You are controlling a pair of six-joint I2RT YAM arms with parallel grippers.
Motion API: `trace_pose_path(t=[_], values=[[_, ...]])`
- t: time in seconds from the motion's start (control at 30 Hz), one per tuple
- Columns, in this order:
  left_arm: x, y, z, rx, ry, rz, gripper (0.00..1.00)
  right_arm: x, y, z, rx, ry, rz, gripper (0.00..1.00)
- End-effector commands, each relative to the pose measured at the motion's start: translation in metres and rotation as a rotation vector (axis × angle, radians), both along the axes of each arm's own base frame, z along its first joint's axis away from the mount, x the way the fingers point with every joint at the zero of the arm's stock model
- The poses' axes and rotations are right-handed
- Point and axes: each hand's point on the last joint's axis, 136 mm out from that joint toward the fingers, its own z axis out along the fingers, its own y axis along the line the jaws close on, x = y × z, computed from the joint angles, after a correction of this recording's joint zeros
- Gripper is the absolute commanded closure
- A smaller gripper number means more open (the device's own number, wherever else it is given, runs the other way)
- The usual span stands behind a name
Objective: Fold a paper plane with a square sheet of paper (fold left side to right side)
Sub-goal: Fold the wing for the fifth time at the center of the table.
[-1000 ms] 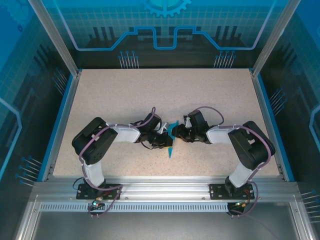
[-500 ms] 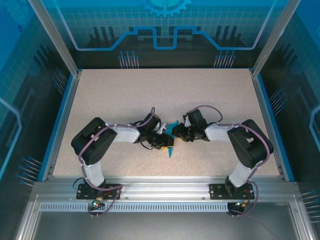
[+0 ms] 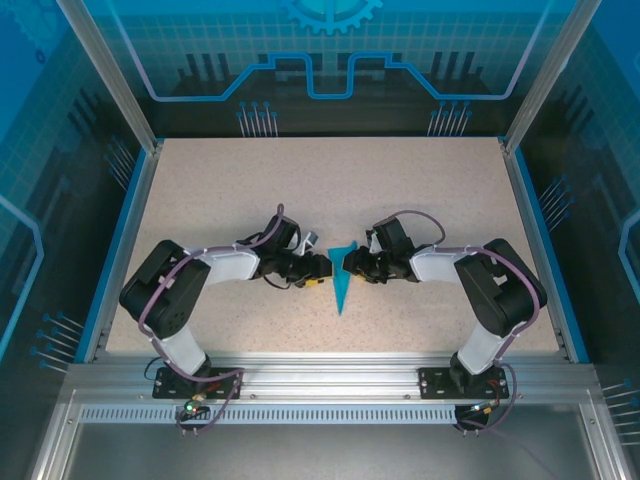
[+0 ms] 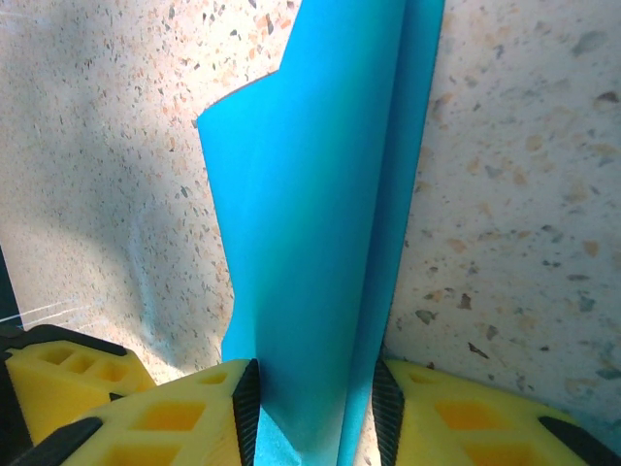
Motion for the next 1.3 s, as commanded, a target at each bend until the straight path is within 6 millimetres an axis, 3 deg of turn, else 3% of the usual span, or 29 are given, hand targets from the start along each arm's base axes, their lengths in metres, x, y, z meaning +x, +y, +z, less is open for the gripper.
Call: trace_pose_path(t=[0.0, 0.3, 1.27], values=[[0.005, -0.009, 0.004, -0.027, 0.012, -0.034, 0.54, -0.019, -0.010, -0.032, -0.088, 0.098, 0.002, 0.61], [0.013, -0.020, -0.007, -0.064, 0.054, -0.033, 0.64, -0.020, -0.010, -0.033, -0.087, 0.101, 0.006, 0.61], [0.020, -0.030, -0.015, -0.105, 0.090, -0.027, 0.69, -0.021, -0.009, -0.034, -0.100, 0.110, 0.027, 0.63]])
